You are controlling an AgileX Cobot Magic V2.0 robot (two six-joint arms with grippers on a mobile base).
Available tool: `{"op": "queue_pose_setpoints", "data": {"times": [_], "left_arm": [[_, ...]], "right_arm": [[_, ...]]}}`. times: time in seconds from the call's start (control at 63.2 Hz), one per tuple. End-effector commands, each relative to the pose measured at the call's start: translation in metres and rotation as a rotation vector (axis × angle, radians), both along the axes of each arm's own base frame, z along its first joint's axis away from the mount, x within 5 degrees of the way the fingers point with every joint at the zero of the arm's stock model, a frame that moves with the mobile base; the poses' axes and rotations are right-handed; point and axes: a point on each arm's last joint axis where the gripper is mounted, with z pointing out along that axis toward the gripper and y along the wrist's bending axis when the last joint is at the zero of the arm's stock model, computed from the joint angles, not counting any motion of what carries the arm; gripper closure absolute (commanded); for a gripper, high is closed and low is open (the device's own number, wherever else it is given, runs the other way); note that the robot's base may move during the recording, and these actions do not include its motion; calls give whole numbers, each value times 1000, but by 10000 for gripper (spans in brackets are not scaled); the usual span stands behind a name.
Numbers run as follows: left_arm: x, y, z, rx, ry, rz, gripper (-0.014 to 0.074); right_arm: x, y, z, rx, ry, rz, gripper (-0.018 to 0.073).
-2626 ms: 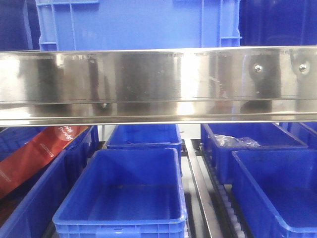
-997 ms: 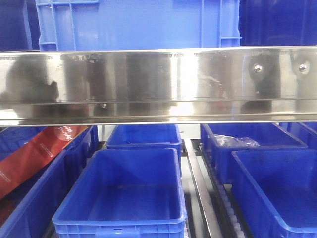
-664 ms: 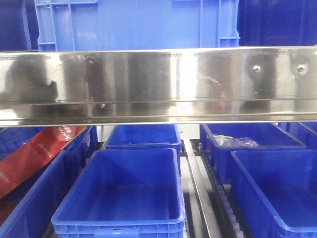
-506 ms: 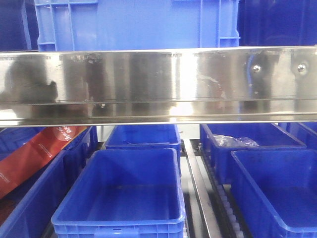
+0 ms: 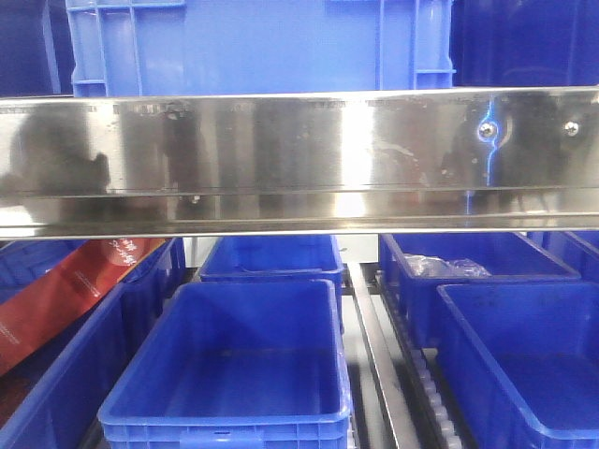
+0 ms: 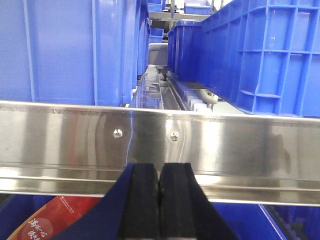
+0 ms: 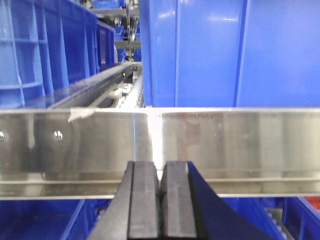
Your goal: Place valve from conveyor to right shelf box
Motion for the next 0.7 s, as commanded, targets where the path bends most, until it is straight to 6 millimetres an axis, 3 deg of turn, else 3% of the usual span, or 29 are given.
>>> {"op": "queue_pose_setpoints", "data": {"times": [0.0,0.68], "left_arm": [[-1,0,3,-1,-24,0,707],[-1,0,3,-1,-24,0,707]], "right_arm": [[0,0,-2,-1,14,-5,715],[0,0,-2,-20,15,-7,715]]}}
